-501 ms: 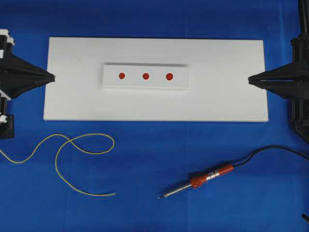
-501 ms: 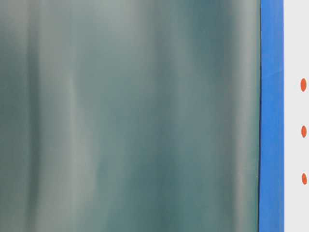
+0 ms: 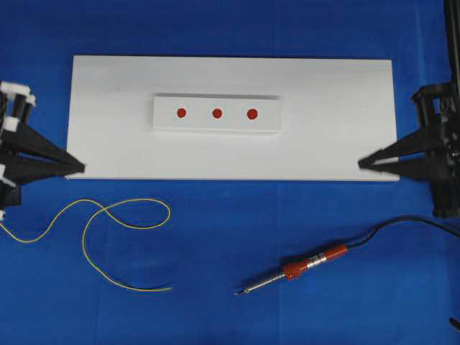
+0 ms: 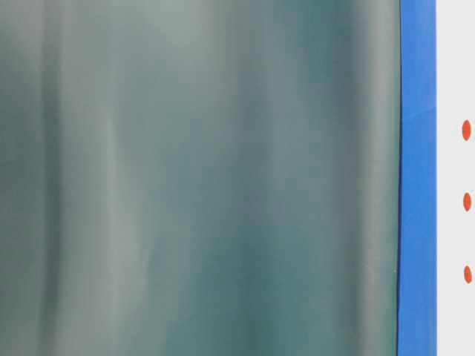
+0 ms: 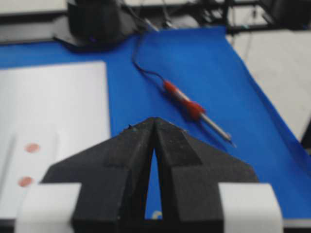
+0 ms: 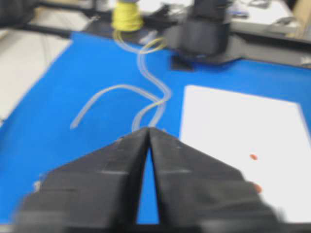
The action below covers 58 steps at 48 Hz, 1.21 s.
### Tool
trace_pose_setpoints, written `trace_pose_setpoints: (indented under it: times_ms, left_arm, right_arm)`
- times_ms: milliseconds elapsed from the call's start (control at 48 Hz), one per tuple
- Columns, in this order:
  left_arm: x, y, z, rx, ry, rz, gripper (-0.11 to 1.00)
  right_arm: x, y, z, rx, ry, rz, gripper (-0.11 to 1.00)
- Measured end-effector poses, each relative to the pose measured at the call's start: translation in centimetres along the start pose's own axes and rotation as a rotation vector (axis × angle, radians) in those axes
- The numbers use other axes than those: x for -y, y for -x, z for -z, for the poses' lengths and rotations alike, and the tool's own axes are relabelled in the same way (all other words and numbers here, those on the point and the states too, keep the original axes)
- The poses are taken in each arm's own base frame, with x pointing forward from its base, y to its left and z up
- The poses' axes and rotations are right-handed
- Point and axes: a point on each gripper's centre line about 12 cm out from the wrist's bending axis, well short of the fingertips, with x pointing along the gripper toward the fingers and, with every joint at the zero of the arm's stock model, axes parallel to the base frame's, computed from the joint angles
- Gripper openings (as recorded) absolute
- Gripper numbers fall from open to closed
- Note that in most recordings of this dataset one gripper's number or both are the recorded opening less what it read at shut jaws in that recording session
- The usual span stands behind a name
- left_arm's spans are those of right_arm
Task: Touch the tip of the soldering iron to the tip of the solder at the mark.
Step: 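Lower left gripper to yellow solder wire, right gripper to red soldering iron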
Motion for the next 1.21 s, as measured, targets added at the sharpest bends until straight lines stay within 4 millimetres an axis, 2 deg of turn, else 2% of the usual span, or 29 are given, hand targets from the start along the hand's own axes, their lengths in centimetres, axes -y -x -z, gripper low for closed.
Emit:
trace_pose_setpoints:
  times_ms: [63,271,334,501,876,1043,1210]
  left_arm:
    - [0.7,-0.2,0.4,-0.014,0.010,0.032,0.12]
    - [2.7,-0.9,1.9,-0.062,0.018,0.124,0.74]
    - [3.2,-1.2,2.7,-0.096,0.014,0.145,0.86]
    - [4.1,-1.5,5.6,-0.189,0.031,0.176,0.81]
    - [7.0,-2.4,10.9,-0.260,0.086,0.271,0.81]
    - [7.9,-3.7,13.5,-0.316,0.076,0.287,0.81]
    - [9.1,-5.1,15.5,-0.328,0.072,0.313,0.80]
  right_arm:
    - [-0.7,-0.3,0.4,-0.020,-0.005,-0.031,0.29]
    - [-2.5,-1.5,2.1,-0.083,-0.016,-0.108,0.88]
    - [-2.8,-1.8,2.6,-0.105,-0.025,-0.118,0.92]
    - [-2.9,-2.8,4.6,-0.167,-0.062,-0.110,0.92]
    - [-4.6,-4.8,12.9,-0.304,-0.162,-0.081,0.92]
    - [-5.8,-6.0,15.9,-0.364,-0.148,-0.078,0.91]
    - [-6.4,-6.9,17.9,-0.403,-0.140,-0.063,0.90]
